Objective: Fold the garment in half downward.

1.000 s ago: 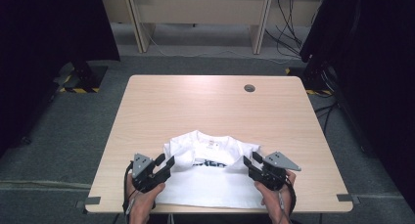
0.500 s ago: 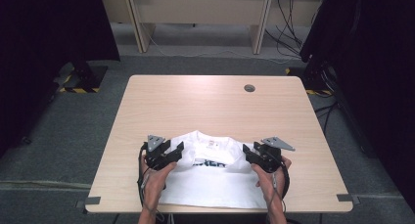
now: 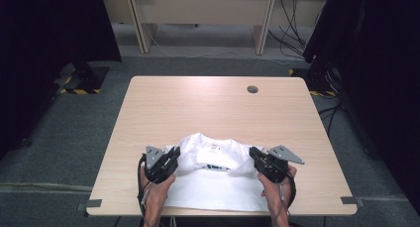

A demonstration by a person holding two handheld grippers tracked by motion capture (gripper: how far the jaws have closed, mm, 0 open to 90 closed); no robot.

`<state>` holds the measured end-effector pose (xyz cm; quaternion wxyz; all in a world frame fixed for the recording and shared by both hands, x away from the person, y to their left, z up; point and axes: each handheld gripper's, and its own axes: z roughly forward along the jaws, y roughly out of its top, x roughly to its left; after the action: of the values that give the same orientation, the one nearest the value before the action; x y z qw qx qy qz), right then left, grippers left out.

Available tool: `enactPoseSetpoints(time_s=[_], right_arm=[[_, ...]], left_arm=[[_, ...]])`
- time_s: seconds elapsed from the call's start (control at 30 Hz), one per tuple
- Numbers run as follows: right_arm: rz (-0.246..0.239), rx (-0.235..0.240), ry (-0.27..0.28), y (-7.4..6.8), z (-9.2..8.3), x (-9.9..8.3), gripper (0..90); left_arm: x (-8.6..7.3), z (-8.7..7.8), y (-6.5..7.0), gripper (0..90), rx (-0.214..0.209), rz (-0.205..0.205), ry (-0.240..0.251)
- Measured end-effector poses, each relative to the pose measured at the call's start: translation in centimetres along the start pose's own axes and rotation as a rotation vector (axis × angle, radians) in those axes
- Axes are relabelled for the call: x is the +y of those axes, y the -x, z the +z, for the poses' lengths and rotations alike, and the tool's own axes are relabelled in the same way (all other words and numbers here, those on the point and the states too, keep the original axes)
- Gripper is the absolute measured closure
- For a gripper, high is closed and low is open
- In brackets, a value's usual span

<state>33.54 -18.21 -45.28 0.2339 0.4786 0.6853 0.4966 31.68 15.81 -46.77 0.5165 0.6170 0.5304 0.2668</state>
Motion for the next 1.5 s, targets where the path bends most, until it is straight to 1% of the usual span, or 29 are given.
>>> enactPoseSetpoints(time_s=[0.07, 0.23, 0.3, 0.37, 0.47, 0.5, 0.53, 0.57, 0.6, 0.63, 0.7, 0.73, 0.77, 0.8, 0.83, 0.87, 0.93, 1.0, 1.07, 1.17, 1.2, 1.27, 1.43, 1.5], right_arm=[[-0.009, 0.007, 0.01, -0.3, -0.5, -0.1, 84.6], [-0.016, 0.027, 0.039, -1.0, -1.8, -0.5, 84.6], [-0.027, 0.034, 0.045, -1.2, -2.4, -0.6, 85.2], [-0.024, 0.048, 0.049, -1.4, -2.8, -0.9, 85.1], [-0.028, 0.046, 0.049, -1.6, -3.2, -1.4, 85.6], [-0.029, 0.041, 0.045, -1.7, -3.1, -1.5, 84.4], [-0.034, 0.03, 0.028, -1.5, -2.9, -1.4, 78.0], [-0.009, 0.01, 0.024, -1.3, -2.6, -1.3, 72.7], [-0.001, -0.011, 0.028, -1.0, -2.3, -1.1, 71.4], [-0.006, -0.035, 0.023, -0.7, -1.9, -0.8, 68.7], [0.02, -0.046, 0.004, 0.2, -1.1, -0.3, 65.0], [0.026, -0.051, -0.018, 0.5, -0.6, 0.0, 62.5], [0.044, -0.053, -0.02, 0.8, -0.2, 0.2, 61.7], [0.043, -0.057, -0.034, 0.9, 0.2, 0.3, 59.1], [0.054, -0.053, -0.052, 1.0, 0.6, 0.4, 57.9], [0.061, -0.042, -0.061, 1.1, 0.9, 0.4, 58.2], [0.055, -0.036, -0.088, 0.9, 1.4, 0.3, 58.6], [0.057, -0.021, -0.105, 0.8, 1.8, 0.1, 61.7], [0.056, -0.003, -0.118, 0.8, 2.0, -0.3, 68.0], [0.036, 0.021, -0.116, 0.8, 2.1, -0.8, 81.7], [0.028, 0.022, -0.109, 0.8, 2.0, -0.9, 84.6], [0.024, 0.027, -0.09, 0.7, 1.6, -1.0, 87.2], [0.016, 0.021, -0.032, 0.2, 0.3, -0.8, 87.8], [0.013, 0.02, -0.002, -0.1, -0.4, -0.8, 87.8]], left_arm=[[-0.3, -0.7, 0.1, 82.0, 0.0, 0.006, 0.006], [-0.9, -2.4, 0.4, 81.9, -0.024, 0.015, 0.015], [-1.2, -3.0, 0.6, 82.0, -0.029, 0.023, 0.017], [-1.6, -3.5, 0.8, 81.9, -0.045, 0.03, 0.02], [-1.9, -3.9, 1.1, 82.0, -0.044, 0.038, 0.023], [-2.0, -3.8, 1.0, 81.5, -0.043, 0.032, 0.021], [-2.1, -3.6, 1.0, 80.7, -0.044, 0.027, 0.018], [-2.1, -3.5, 0.9, 80.3, -0.042, 0.029, 0.014], [-2.1, -3.4, 0.9, 80.2, -0.041, 0.028, 0.014], [-2.0, -3.3, 0.8, 79.7, -0.044, 0.026, 0.011], [-2.0, -3.2, 0.6, 78.1, -0.044, 0.021, 0.009], [-1.9, -3.1, 0.6, 77.6, -0.044, 0.022, 0.007], [-1.9, -3.1, 0.5, 77.7, -0.045, 0.022, 0.006], [-1.9, -3.0, 0.5, 77.7, -0.045, 0.021, 0.007], [-1.8, -3.0, 0.5, 77.7, -0.047, 0.022, 0.006], [-1.8, -3.0, 0.6, 77.8, -0.047, 0.022, 0.006], [-1.8, -2.9, 0.6, 77.9, -0.048, 0.026, 0.005], [-1.9, -2.9, 0.6, 78.1, -0.048, 0.028, 0.004], [-1.9, -2.9, 0.6, 78.5, -0.046, 0.024, 0.005], [-1.9, -3.0, 0.5, 79.2, -0.046, 0.023, 0.008], [-2.0, -3.0, 0.5, 79.6, -0.044, 0.023, 0.009], [-2.0, -3.1, 0.5, 80.3, -0.044, 0.02, 0.012], [-2.2, -3.5, 0.7, 82.0, -0.036, 0.029, 0.024], [-2.4, -3.7, 0.8, 82.2, -0.03, 0.023, 0.034]])
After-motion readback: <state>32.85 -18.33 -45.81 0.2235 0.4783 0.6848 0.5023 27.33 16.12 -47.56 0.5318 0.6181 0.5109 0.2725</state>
